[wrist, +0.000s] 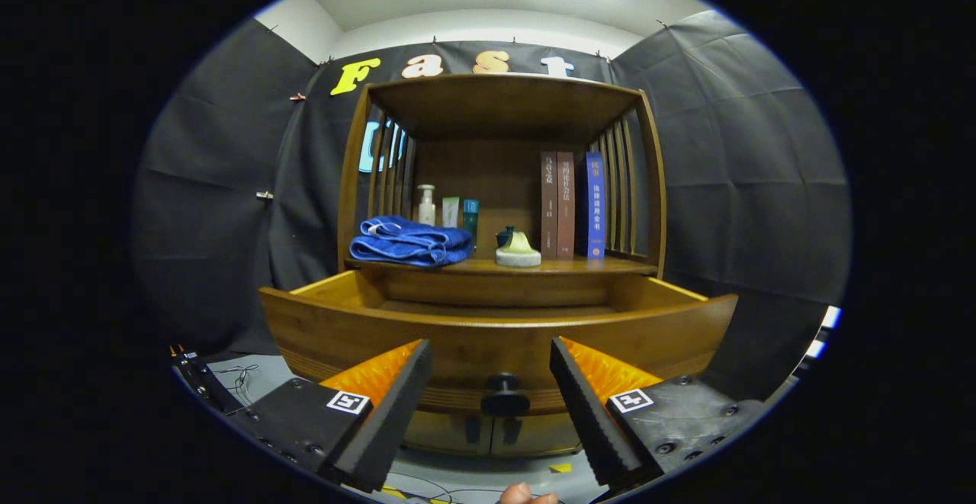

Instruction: Pull open the drawer, take out the items inside it, and place them on the countertop above the cabinet.

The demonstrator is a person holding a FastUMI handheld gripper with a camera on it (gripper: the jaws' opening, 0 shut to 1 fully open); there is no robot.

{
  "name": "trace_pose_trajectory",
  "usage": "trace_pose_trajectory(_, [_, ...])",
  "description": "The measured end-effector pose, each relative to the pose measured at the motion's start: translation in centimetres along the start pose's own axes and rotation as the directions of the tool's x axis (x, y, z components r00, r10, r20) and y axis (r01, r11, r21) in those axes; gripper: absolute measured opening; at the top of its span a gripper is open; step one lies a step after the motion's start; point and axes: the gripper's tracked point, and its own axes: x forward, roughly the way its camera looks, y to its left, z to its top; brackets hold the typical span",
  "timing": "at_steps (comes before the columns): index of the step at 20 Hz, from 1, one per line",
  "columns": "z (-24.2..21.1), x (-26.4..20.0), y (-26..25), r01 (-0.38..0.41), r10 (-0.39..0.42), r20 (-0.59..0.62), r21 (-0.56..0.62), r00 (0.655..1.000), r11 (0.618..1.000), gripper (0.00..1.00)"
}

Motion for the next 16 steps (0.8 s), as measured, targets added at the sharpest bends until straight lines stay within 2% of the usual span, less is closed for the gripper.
trace_pose_trajectory(6, [-3.4,2.3,-0.4,0.004,-0.003,-0.030,0.021,1.000,1.000,0.99])
trace_pose_trajectory(16, [-3.4,4.0,-0.4,0.008,-0.007,-0.015,0.022,1.000,1.000,0.99])
